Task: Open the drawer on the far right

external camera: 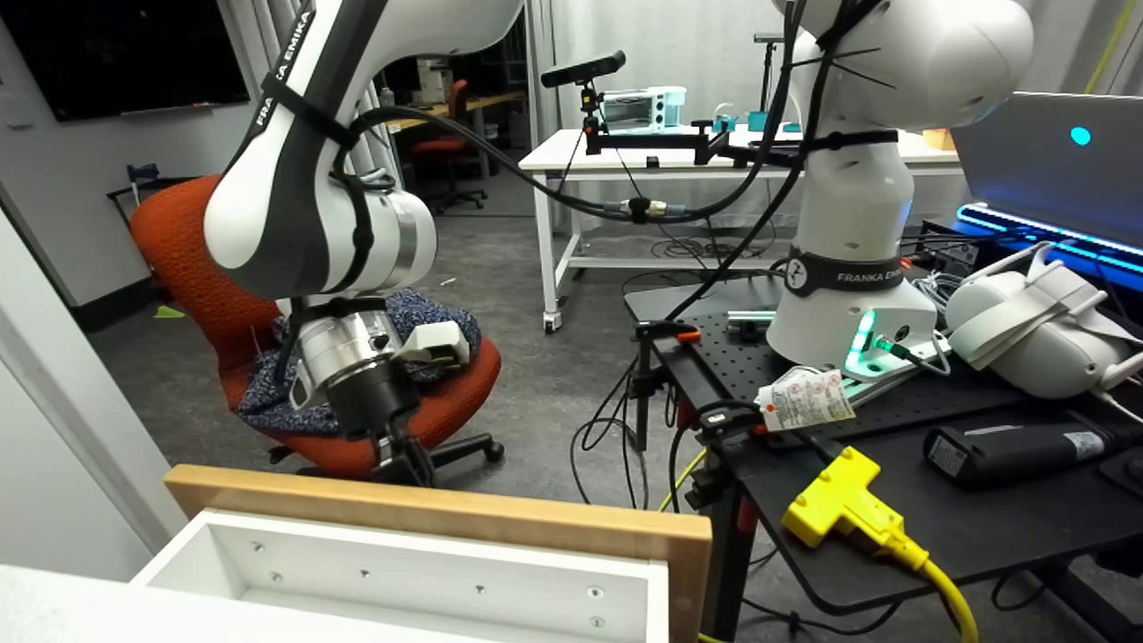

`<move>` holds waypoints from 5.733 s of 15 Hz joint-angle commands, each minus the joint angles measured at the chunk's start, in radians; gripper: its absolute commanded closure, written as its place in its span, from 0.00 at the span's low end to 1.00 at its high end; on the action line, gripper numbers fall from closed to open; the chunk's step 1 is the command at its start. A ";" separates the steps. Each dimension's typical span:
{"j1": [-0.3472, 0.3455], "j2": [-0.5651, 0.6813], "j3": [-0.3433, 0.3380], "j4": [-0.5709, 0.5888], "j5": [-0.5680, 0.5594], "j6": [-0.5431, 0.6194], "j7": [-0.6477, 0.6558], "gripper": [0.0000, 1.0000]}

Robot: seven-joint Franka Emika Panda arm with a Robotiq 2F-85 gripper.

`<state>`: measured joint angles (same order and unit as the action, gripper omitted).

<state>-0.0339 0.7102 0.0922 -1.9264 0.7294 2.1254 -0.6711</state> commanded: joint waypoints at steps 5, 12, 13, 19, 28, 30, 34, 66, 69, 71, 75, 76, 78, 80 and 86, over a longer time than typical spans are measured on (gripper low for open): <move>-0.007 -0.131 -0.066 -0.162 -0.124 0.098 0.049 0.98; -0.037 -0.221 -0.093 -0.305 -0.113 0.177 0.046 0.98; -0.041 -0.236 -0.099 -0.328 -0.111 0.189 0.047 0.98; -0.052 -0.293 -0.130 -0.413 -0.099 0.261 0.069 0.98; -0.091 -0.332 -0.099 -0.474 -0.284 0.326 0.229 0.16; -0.111 -0.329 -0.081 -0.477 -0.268 0.332 0.222 0.05; -0.134 -0.318 -0.056 -0.488 -0.253 0.372 0.209 0.00; -0.174 -0.372 0.037 -0.559 -0.271 0.599 0.002 0.00; -0.186 -0.369 0.056 -0.568 -0.284 0.676 -0.019 0.00; -0.199 -0.367 0.076 -0.576 -0.287 0.724 -0.029 0.00; -0.214 -0.336 0.101 -0.552 -0.304 0.746 0.015 0.00; -0.217 -0.335 0.107 -0.554 -0.305 0.752 0.018 0.00; -0.220 -0.330 0.110 -0.554 -0.306 0.752 0.020 0.00; -0.221 -0.330 0.110 -0.553 -0.306 0.752 0.020 0.00; -0.222 -0.330 0.111 -0.553 -0.306 0.752 0.020 0.00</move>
<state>-0.2212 0.3791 0.1735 -2.4776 0.4618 2.8732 -0.6801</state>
